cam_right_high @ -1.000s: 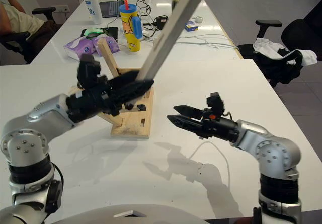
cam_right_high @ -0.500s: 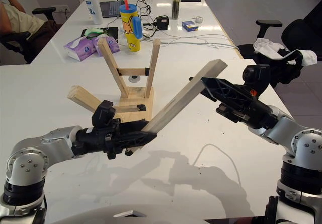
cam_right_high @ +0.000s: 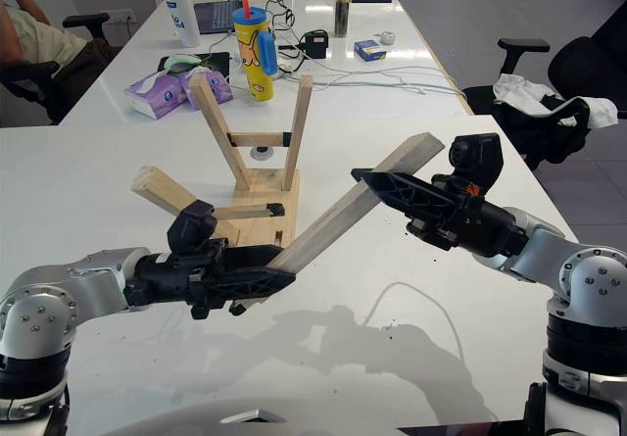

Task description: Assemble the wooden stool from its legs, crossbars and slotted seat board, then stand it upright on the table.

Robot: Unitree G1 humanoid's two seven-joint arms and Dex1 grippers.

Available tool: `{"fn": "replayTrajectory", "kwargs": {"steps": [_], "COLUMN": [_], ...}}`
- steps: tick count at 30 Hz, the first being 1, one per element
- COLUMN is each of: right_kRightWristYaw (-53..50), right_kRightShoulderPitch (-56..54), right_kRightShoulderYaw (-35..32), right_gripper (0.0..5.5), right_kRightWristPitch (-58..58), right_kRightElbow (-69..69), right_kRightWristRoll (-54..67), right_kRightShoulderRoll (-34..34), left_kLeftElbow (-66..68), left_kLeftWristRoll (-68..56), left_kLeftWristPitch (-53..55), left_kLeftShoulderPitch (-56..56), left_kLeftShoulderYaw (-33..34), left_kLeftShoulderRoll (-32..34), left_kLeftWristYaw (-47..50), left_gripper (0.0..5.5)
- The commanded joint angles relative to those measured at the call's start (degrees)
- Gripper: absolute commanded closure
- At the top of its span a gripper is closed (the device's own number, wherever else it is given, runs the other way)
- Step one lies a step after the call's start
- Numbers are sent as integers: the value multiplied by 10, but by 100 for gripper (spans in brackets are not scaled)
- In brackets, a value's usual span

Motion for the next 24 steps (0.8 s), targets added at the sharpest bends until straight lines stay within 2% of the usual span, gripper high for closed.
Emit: {"fn": "replayTrajectory", "kwargs": {"steps": [1, 6, 10, 14, 17, 24], "right_kRightWristYaw": [28, 57, 99, 146, 179, 268], "right_kRightShoulderPitch": [3, 3, -19, -60, -94, -155], "right_kRightShoulderYaw": [4, 13, 36, 57, 79, 144], "right_gripper": [338, 344, 345, 345, 345, 345], "right_kRightWristPitch": [-5, -26, -78, -133, -162, -263], "right_kRightElbow": [8, 23, 58, 100, 133, 236], "right_kRightWristRoll": [-32, -121, -256, -346, -396, -535], "right_kRightShoulderRoll": [2, 6, 4, 22, 36, 89], "left_kLeftElbow": [-9, 13, 41, 90, 134, 224], "left_kLeftWristRoll": [66, 104, 254, 428, 529, 657], "left_kLeftWristPitch": [-24, -37, -89, -201, -282, -339], "left_kLeftShoulderPitch": [15, 32, 76, 89, 78, 61], "left_kLeftShoulderYaw": [-9, -18, -72, -150, -179, -221], "left_kLeftShoulderRoll": [16, 12, 52, 63, 48, 30], "left_kLeftWristYaw": [-17, -30, -56, -76, -66, -66], "left_gripper": [283, 205, 145, 143, 143, 143]}}
